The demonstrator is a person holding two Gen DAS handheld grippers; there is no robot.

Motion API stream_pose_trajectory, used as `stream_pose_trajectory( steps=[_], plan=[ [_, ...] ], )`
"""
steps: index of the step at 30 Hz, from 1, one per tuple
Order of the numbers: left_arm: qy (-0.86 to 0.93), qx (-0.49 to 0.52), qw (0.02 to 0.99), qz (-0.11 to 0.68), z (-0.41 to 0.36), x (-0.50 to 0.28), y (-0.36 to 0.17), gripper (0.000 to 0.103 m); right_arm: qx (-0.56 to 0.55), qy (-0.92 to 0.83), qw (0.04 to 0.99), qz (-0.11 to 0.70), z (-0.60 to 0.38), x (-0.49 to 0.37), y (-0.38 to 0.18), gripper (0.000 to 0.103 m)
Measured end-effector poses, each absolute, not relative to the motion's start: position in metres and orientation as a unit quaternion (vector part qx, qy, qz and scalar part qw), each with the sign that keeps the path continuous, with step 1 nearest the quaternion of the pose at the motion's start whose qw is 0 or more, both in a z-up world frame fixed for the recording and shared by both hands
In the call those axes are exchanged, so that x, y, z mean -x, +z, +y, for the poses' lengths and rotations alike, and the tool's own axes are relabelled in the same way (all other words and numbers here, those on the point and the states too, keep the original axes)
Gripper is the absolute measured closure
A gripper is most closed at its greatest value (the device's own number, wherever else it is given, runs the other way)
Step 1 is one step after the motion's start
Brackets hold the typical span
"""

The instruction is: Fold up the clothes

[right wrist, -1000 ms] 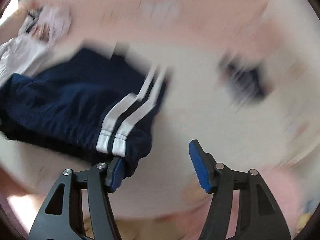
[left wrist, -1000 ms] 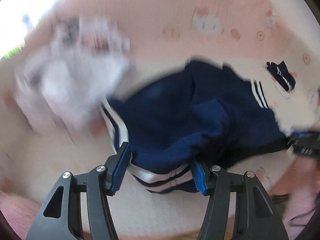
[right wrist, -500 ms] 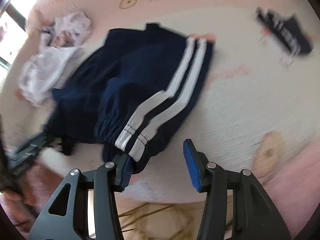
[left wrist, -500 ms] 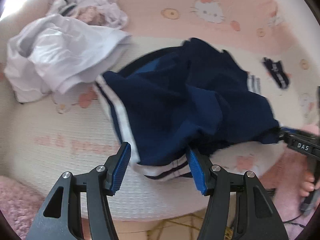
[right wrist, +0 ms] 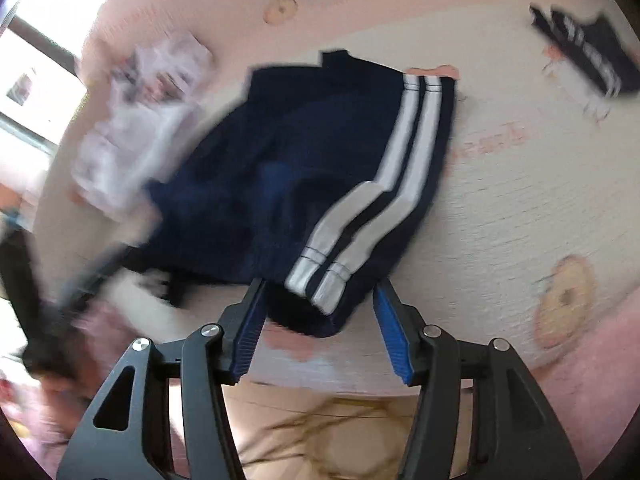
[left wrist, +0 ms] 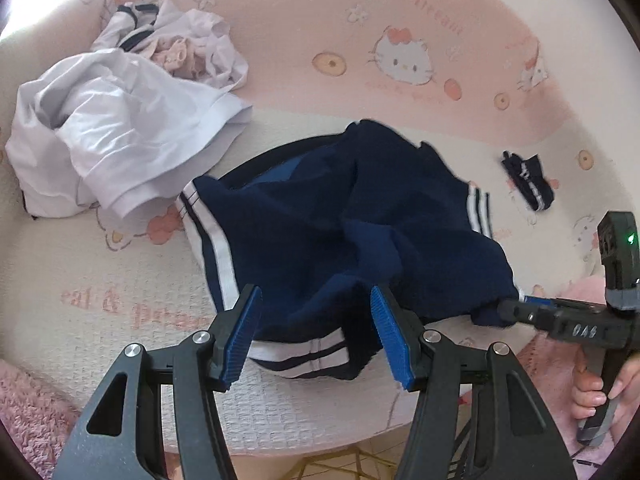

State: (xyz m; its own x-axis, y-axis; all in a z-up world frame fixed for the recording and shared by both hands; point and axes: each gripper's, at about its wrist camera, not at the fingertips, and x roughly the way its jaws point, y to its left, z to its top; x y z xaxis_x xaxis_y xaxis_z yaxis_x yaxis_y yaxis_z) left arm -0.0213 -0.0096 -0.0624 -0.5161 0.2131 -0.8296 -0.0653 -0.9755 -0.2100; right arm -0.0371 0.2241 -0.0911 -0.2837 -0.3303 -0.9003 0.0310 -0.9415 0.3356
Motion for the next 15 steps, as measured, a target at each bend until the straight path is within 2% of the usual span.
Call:
stream_pose_trajectory(
  steps=[4, 9, 15],
  plan=[
    [0.86, 0.501, 0.064, -0.072, -0.007, 0.022, -0.071, 0.044, -0.624, -0.769, 0.084, -0.111, 0.221, 0.042, -0.112, 0.046],
    [0.853, 0.515, 0.05, -0.063, -0.006, 0.02, -0.079, 0.044, -0.576, -0.816, 0.005, -0.035, 0.223, 0.039, -0.091, 0.046],
    [0.849, 0.525, 0.04, -0.046, -0.001, 0.022, -0.085, 0.044, -0.539, -0.84, -0.026, -0.045, 0.233, 0.032, -0.074, 0.044]
  ],
)
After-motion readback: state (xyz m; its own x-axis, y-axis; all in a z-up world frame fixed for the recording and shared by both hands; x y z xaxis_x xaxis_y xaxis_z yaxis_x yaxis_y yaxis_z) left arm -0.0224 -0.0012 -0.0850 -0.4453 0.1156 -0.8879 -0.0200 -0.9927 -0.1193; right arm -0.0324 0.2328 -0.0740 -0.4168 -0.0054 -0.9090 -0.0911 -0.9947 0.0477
